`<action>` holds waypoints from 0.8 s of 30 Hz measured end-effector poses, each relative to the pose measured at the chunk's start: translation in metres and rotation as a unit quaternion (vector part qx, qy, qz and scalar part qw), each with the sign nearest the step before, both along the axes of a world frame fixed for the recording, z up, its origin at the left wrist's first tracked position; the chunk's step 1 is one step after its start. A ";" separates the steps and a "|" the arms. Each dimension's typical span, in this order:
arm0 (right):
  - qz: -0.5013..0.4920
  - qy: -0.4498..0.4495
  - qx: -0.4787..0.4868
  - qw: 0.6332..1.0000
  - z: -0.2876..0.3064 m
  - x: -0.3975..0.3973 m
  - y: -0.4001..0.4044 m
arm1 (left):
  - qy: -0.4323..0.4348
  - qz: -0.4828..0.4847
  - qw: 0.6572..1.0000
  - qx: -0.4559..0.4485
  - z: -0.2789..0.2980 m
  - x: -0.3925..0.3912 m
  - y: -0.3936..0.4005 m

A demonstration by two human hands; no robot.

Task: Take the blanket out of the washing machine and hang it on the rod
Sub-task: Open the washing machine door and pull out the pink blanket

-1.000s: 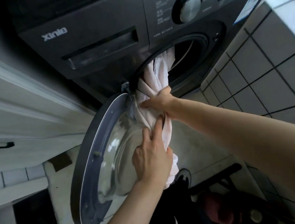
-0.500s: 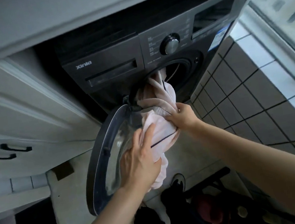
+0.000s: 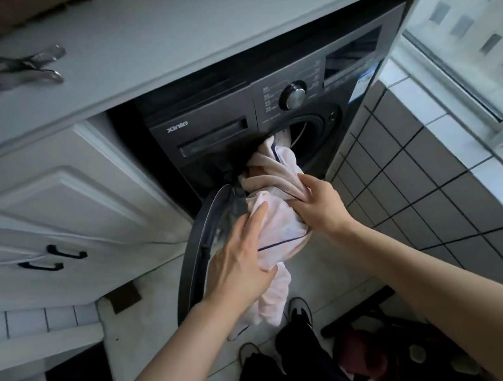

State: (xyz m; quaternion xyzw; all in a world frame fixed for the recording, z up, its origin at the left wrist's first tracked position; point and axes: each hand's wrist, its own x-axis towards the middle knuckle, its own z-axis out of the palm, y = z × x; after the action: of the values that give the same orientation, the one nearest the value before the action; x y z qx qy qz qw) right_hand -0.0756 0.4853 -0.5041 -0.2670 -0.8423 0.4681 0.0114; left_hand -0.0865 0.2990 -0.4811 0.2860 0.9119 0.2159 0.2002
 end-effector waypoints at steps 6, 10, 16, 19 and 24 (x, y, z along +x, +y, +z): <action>-0.147 -0.074 -0.193 0.967 -0.004 -0.002 0.008 | 0.050 -0.033 0.997 0.039 0.030 -0.007 0.002; -0.210 -0.157 -0.490 0.831 -0.021 -0.011 0.015 | 0.090 -0.077 0.991 0.069 0.043 -0.016 0.006; -0.190 -0.137 -0.567 0.790 -0.040 -0.040 0.011 | 0.093 -0.117 0.986 0.074 0.059 -0.031 -0.013; -0.192 -0.175 -0.526 0.810 -0.038 -0.060 0.005 | 0.068 -0.130 0.988 0.057 0.068 -0.031 -0.020; -0.159 -0.236 -0.470 0.836 -0.040 -0.091 0.000 | 0.027 -0.148 0.988 0.030 0.074 -0.026 -0.028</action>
State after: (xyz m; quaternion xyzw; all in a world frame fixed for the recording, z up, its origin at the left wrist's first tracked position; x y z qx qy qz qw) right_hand -0.1663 0.4849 -0.5445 -0.4726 -0.4439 0.7225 -0.2400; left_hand -0.1120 0.2708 -0.4068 0.4290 0.8578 0.2037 0.1968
